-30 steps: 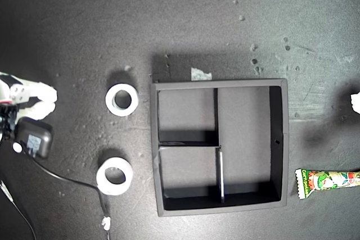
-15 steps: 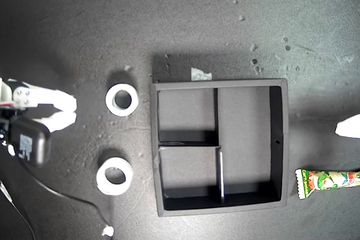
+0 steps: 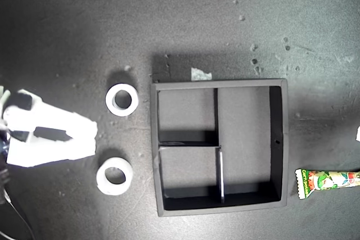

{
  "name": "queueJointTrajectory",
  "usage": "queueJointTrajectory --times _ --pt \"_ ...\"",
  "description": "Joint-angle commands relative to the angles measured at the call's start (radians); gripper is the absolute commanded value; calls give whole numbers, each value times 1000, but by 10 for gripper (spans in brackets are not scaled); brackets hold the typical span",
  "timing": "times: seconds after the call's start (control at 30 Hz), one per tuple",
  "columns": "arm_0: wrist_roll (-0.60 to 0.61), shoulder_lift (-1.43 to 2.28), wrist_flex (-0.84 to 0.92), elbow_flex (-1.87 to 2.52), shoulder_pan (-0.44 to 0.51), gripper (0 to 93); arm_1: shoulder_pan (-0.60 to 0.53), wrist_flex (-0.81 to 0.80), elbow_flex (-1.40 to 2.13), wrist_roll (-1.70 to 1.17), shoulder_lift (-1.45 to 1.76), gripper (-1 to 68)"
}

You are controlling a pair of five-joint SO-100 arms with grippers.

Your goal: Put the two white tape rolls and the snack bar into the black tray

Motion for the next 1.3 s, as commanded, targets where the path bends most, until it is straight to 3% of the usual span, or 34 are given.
queueJointTrajectory --times 0.0,0.13,0.27,0.4,0.73,0.93,1.27 --pt "61 46 -48 34 -31 84 14 -67 12 29 6 -2" --pt "115 -11 106 -156 -32 97 51 -67 -41 26 6 -2" --pt "161 -448 273 -543 -38 113 115 164 -278 -17 -11 0" --pt "167 -951 506 -940 -21 141 153 449 -580 -31 -127 61" --pt "83 -1335 583 -1078 12 171 -132 976 -1384 -58 -968 175" --pt "77 -1411 557 -1085 15 175 -187 1009 -1370 -5 -1006 168" --pt "55 -1482 451 -1042 26 176 -181 1003 -1345 25 -1006 161"
